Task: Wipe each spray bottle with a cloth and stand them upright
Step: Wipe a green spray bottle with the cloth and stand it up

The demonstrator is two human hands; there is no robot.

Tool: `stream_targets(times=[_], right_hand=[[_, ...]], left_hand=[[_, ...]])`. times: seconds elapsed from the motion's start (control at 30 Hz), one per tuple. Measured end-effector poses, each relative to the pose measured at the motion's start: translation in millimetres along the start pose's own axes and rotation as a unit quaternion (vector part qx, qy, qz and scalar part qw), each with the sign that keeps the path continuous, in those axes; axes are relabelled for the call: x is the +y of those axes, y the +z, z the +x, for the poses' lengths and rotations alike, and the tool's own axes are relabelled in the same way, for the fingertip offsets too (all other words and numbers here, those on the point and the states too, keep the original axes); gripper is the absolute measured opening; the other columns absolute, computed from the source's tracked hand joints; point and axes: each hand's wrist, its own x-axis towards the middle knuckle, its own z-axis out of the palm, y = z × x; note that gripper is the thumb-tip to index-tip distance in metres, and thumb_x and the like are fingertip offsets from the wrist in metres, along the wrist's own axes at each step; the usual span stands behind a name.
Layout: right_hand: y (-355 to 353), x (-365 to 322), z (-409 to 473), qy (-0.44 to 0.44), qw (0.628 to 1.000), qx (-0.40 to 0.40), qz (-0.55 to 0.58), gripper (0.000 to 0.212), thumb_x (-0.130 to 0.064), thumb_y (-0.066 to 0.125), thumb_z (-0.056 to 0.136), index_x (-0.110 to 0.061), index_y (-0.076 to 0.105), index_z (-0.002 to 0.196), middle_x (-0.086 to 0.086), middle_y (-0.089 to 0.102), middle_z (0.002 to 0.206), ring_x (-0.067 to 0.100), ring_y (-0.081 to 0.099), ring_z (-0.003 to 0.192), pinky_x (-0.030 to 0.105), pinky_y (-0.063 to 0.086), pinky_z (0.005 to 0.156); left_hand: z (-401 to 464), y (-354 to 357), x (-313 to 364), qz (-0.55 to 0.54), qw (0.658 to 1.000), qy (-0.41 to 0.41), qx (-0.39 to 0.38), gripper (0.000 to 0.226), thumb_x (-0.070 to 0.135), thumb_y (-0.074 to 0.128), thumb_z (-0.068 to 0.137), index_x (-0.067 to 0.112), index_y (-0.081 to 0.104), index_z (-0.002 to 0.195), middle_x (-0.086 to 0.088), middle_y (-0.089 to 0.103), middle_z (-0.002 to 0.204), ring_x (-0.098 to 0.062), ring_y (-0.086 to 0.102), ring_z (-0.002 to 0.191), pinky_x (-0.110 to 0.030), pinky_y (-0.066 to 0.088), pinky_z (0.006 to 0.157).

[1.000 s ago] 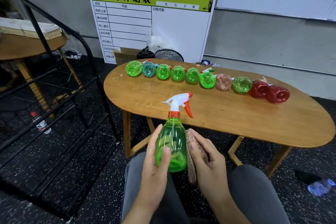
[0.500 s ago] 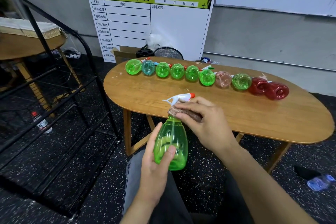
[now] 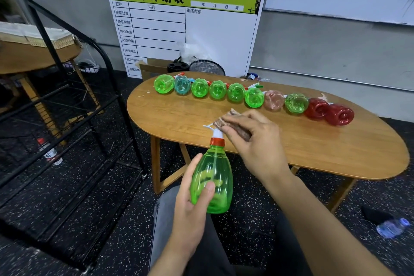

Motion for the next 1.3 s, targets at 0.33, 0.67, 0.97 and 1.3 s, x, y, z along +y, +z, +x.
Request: stream_targets(times=[0.33, 0.67, 0.97, 1.3], right_hand=[[-3.0, -2.7, 2.6, 0.017, 1.000, -0.013, 0.016, 0.034, -0.042, 0.072, 0.089, -0.030, 0.075, 0.120, -0.015, 0.068, 0.103, 0.000, 0.066, 0.089, 0.025, 0.061, 0.082], [-2.8, 0.8, 4.5, 0.048, 0.999, 0.020, 0.004, 0.036, -0.045, 0.071, 0.089, -0.031, 0.074, 0.122, -0.017, 0.068, 0.103, -0.005, 0.064, 0.087, 0.016, 0.057, 0.079], [-4.1, 3.0, 8.4, 0.055, 0.998, 0.031, 0.018, 0.030, -0.034, 0.077, 0.090, -0.026, 0.076, 0.119, -0.012, 0.071, 0.105, -0.013, 0.062, 0.094, 0.004, 0.050, 0.083], [-0.9, 0.3, 6.0, 0.043, 0.997, 0.031, 0.047, 0.029, -0.036, 0.078, 0.089, -0.027, 0.077, 0.117, -0.017, 0.070, 0.102, -0.010, 0.063, 0.095, 0.010, 0.053, 0.082]], left_hand=[[0.6, -1.1, -1.5, -0.006, 1.000, -0.002, 0.006, 0.061, 0.024, 0.063, 0.089, 0.034, 0.051, 0.148, 0.016, 0.073, 0.127, -0.011, 0.071, 0.118, -0.023, 0.059, 0.086], [0.5, -2.0, 0.8, -0.018, 1.000, 0.000, 0.010, 0.061, 0.022, 0.062, 0.089, 0.033, 0.051, 0.148, 0.015, 0.074, 0.125, -0.010, 0.072, 0.115, -0.022, 0.059, 0.085], [2.7, -3.9, -1.8, -0.023, 1.000, -0.005, 0.013, 0.061, 0.025, 0.065, 0.090, 0.035, 0.051, 0.148, 0.013, 0.073, 0.129, -0.014, 0.070, 0.120, -0.025, 0.059, 0.089], [2.4, -3.7, -3.0, -0.021, 1.000, 0.000, 0.004, 0.060, 0.025, 0.065, 0.090, 0.035, 0.051, 0.147, 0.010, 0.073, 0.129, -0.015, 0.070, 0.119, -0.025, 0.059, 0.088]])
